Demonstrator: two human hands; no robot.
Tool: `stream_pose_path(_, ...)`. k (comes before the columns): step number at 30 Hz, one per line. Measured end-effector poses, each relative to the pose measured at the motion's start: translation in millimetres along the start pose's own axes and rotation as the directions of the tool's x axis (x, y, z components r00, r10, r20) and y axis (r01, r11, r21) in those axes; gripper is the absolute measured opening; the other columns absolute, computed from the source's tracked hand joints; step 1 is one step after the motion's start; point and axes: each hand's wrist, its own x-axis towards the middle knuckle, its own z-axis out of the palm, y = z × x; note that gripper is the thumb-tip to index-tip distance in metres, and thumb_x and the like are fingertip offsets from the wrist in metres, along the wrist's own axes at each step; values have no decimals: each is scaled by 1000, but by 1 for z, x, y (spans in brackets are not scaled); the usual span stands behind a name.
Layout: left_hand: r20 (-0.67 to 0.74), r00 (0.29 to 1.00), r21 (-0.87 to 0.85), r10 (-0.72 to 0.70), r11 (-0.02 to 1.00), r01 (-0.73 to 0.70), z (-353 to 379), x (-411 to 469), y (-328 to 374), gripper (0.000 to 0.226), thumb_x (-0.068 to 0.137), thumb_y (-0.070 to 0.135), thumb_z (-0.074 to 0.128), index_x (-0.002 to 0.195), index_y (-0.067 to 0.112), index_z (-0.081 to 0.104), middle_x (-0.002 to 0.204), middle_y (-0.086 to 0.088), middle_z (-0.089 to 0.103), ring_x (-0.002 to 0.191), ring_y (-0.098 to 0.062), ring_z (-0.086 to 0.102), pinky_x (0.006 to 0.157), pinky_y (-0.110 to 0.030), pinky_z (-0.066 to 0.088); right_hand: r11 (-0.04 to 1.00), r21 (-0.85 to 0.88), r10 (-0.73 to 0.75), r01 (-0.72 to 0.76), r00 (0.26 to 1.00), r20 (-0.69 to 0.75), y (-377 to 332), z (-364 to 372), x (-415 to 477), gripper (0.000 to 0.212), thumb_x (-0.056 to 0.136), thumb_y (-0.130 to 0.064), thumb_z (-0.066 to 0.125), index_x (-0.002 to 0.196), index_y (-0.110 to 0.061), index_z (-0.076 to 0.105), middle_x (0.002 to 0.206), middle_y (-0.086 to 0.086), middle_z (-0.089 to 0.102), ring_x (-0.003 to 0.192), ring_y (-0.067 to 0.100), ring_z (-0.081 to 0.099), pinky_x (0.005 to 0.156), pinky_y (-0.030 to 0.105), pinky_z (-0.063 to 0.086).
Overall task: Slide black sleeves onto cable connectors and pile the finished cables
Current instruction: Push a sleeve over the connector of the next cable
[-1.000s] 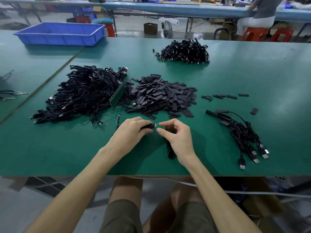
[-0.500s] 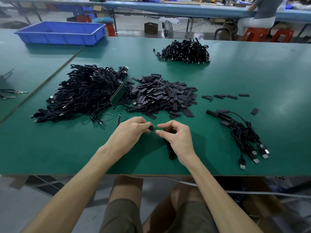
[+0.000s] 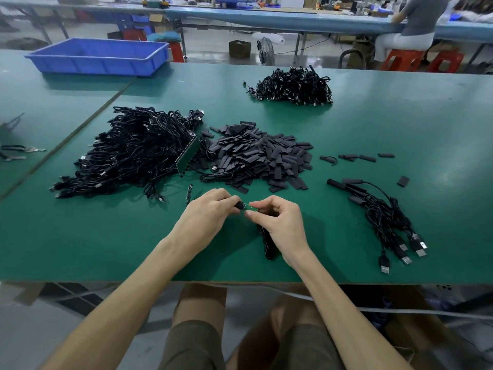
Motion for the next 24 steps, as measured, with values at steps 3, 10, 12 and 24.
stream_pose_path(3,10,1000,-25,-26,999,26,4,-1,1,17,102,18,58,114,12,70,101,-3,63,93,-21,59,80,-37,53,1000,2,9,-9,1000,9,0,-1,-1,14,77,-10,90,86,-16,80,71,-8,74,69,0,66,69,18,53)
stream_pose_path(10,36,999,9,29,1000,-29,3,2,3,15,99,9,62,111,10,70,100,-2,65,91,-22,58,74,-37,52,999,-36,-2,2,1000,3,1,0,0,17,75,-22,93,86,-25,80,74,-7,74,72,1,65,72,23,56)
stream_pose_path(12,43,999,-8,7,1000,-7,4,4,4,16,101,9,58,111,11,70,101,0,64,92,-20,57,74,-35,51,998,-57,0,0,1000,-10,1,0,0,18,75,-26,92,87,-28,79,77,-5,75,76,2,66,76,25,57)
stream_pose_path(24,86,995,-33,-56,998,59,-5,2,-7,25,98,-1,56,110,13,72,102,3,63,95,-14,66,77,-38,54,990,-133,-43,47,999,28,-2,5,1,4,93,-16,76,96,-16,78,87,-6,77,86,4,70,79,15,53)
